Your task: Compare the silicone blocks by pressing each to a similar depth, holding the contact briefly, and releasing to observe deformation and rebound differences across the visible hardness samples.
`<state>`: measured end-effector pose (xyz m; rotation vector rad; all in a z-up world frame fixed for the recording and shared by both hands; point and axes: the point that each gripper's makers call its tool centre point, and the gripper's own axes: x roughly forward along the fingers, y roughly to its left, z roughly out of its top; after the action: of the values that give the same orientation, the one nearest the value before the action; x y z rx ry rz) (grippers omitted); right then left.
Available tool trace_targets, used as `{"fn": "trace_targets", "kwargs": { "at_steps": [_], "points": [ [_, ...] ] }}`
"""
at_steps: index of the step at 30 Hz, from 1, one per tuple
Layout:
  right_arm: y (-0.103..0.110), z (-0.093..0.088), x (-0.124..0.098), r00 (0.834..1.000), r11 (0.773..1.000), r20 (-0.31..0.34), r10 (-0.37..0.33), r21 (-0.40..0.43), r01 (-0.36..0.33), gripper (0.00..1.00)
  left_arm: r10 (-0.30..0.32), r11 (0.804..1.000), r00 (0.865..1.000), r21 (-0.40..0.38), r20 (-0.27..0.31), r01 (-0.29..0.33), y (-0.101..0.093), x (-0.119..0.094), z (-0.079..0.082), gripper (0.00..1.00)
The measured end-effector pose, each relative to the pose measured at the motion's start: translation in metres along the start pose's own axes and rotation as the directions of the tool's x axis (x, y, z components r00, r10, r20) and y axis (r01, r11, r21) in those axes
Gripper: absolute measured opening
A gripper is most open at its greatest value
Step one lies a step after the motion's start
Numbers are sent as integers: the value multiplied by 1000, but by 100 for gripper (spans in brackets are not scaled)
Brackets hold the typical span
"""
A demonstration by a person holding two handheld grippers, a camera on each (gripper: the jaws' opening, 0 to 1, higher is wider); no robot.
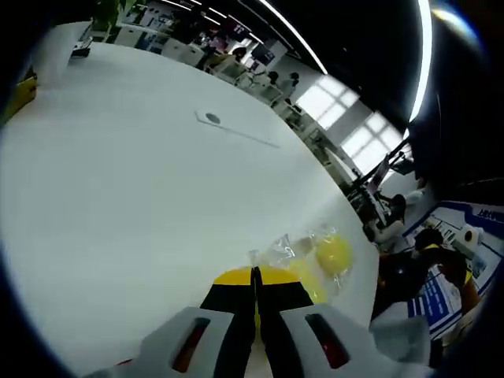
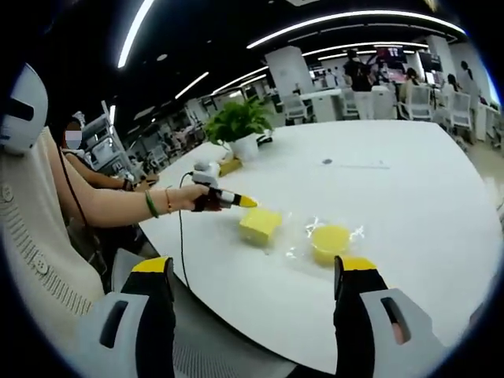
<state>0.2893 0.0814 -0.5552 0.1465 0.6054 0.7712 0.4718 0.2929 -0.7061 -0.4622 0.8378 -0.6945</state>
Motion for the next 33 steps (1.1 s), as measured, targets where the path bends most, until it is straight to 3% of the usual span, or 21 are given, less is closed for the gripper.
{"fn": "trace_targets", "kwargs": {
  "at_steps": [3, 6, 14, 21, 25, 29, 33],
  "points": [
    [1, 1, 2, 1000, 1000, 8, 14, 17, -14, 77, 4, 1000, 1000, 1, -8, -4, 5, 0, -3, 0],
    [5, 12, 3, 997, 997, 65, 47, 54, -51, 75, 12, 1000, 1000, 0, -17, -12, 9, -1, -7, 0],
    [4, 9, 7, 998, 998, 43, 46, 33, -48, 74, 22, 1000, 1000, -14, -7, -22, 12, -1, -8, 0],
    [7, 8, 6, 998, 998, 42, 49, 28, -50, 74, 57, 997, 998, 55, 6, -57, 11, -5, -4, 0],
    [9, 10, 4, 997, 998, 52, 53, 25, -55, 75, 96, 993, 995, 66, 27, -98, 15, -12, -1, 6],
    [12, 11, 3, 996, 998, 65, 58, 20, -59, 75, 167, 983, 982, 66, 92, -174, 22, -28, 6, 19],
    [16, 11, 2, 995, 998, 72, 67, 12, -68, 74, 183, 979, 970, 63, 159, -195, 15, -51, 8, 29]
  ]
}}
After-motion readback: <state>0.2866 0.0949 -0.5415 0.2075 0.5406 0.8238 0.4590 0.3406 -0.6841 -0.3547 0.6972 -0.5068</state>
